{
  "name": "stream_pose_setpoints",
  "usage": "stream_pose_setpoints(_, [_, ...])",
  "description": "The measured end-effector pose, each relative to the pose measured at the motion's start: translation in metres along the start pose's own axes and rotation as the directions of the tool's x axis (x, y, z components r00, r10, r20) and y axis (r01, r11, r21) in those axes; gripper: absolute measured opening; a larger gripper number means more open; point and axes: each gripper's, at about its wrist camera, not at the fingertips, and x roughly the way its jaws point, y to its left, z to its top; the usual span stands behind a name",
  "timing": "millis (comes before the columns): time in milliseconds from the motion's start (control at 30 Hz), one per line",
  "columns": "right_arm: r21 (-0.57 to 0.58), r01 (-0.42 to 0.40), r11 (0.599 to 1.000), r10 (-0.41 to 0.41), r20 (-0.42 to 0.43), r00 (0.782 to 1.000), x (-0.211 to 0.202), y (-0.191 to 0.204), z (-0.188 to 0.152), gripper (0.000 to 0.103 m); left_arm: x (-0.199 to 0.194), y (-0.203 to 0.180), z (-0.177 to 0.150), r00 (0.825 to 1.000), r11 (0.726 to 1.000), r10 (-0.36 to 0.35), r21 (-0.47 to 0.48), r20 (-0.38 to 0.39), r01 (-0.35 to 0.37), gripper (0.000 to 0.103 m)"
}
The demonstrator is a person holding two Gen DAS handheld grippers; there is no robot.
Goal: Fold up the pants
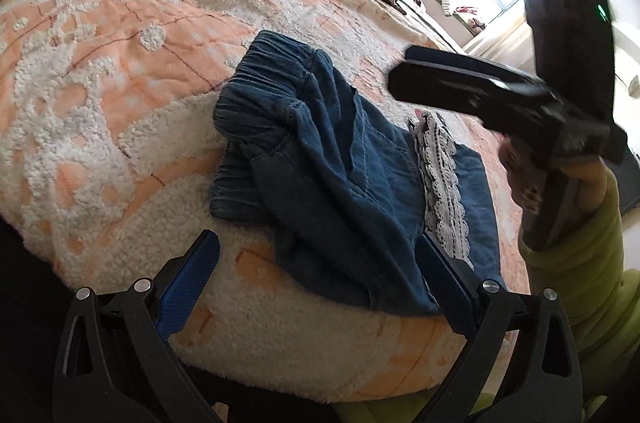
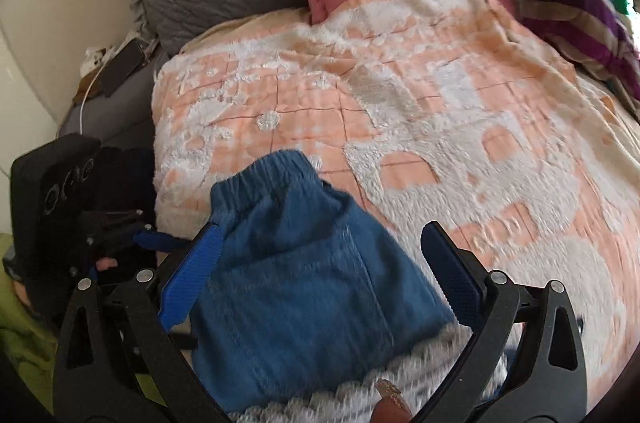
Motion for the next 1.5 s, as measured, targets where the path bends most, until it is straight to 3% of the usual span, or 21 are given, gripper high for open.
stream_pose_setpoints(233, [-0.064, -0.080, 0.995, 0.073, -0.106, 0.992, 0.037, 0.007, 0.025, 0.094, 0.006, 0.015, 0.010, 0.999, 0.998, -0.028, -0.063, 0.025, 0.029, 0.067])
stream_pose_setpoints(400, [-0.114, -0.137, 0.984, 0.115, -0.184, 0.976, 0.065, 0.018, 0.033, 0.093, 0.004, 0.022, 0.008, 0.998, 0.994, -0.060, -0.093, 0.034, 0.063, 0.064])
stream_pose_setpoints(500, [-0.096, -0.220, 0.971, 0.190, -0.256, 0.948, 0.084, 0.020, 0.030, 0.091, 0.004, 0.023, 0.007, 0.997, 0.994, -0.063, -0.090, 0.035, 0.066, 0.064])
stream_pose_setpoints(567, [-0.086, -0.235, 0.968, 0.201, -0.289, 0.936, 0.098, 0.020, 0.022, 0.091, 0.002, 0.024, 0.006, 0.997, 0.994, -0.066, -0.090, 0.034, 0.069, 0.064])
stream_pose_setpoints(667, [-0.062, -0.257, 0.964, 0.234, -0.254, 0.939, 0.097, 0.018, 0.017, 0.078, 0.000, 0.025, 0.004, 0.997, 0.993, -0.067, -0.092, 0.031, 0.070, 0.063])
stream_pose_setpoints(733, [-0.058, -0.273, 0.960, 0.255, -0.221, 0.941, 0.084, 0.016, 0.015, 0.059, -0.003, 0.025, 0.000, 0.997, 0.993, -0.070, -0.094, 0.034, 0.073, 0.065])
stream_pose_setpoints(833, [-0.051, -0.279, 0.959, 0.267, -0.160, 0.950, 0.059, 0.011, 0.012, 0.049, -0.007, 0.020, -0.003, 0.996, 0.994, -0.074, -0.083, 0.039, 0.077, 0.074])
stream_pose_setpoints(867, [-0.038, -0.291, 0.956, 0.283, -0.138, 0.949, 0.050, 0.008, 0.011, 0.049, -0.007, 0.017, -0.003, 0.996, 0.994, -0.074, -0.077, 0.041, 0.077, 0.080])
stream_pose_setpoints(967, [-0.028, -0.315, 0.949, 0.312, -0.066, 0.948, 0.020, 0.002, 0.007, 0.048, -0.006, 0.005, -0.003, 0.996, 0.996, -0.076, -0.053, 0.043, 0.078, 0.081])
stream_pose_setpoints(1033, [-0.020, -0.330, 0.944, 0.330, -0.025, 0.944, 0.003, -0.002, 0.003, 0.048, -0.004, -0.001, -0.002, 0.995, 0.994, -0.091, -0.051, 0.043, 0.093, 0.091])
stream_pose_setpoints(1200, [0.005, -0.336, 0.942, 0.335, 0.059, 0.940, -0.031, -0.015, -0.011, 0.050, 0.005, -0.025, 0.008, 0.987, 0.986, -0.161, -0.029, 0.027, 0.162, 0.090])
stream_pose_setpoints(1267, [0.017, -0.329, 0.944, 0.327, 0.084, 0.941, -0.042, -0.021, -0.019, 0.050, 0.008, -0.042, 0.012, 0.979, 0.979, -0.204, -0.007, 0.025, 0.204, 0.084])
stream_pose_setpoints(1500, [0.080, -0.305, 0.949, 0.289, 0.167, 0.943, -0.079, -0.048, -0.057, 0.058, 0.007, -0.098, 0.007, 0.972, 0.966, -0.233, 0.119, 0.004, 0.231, 0.079])
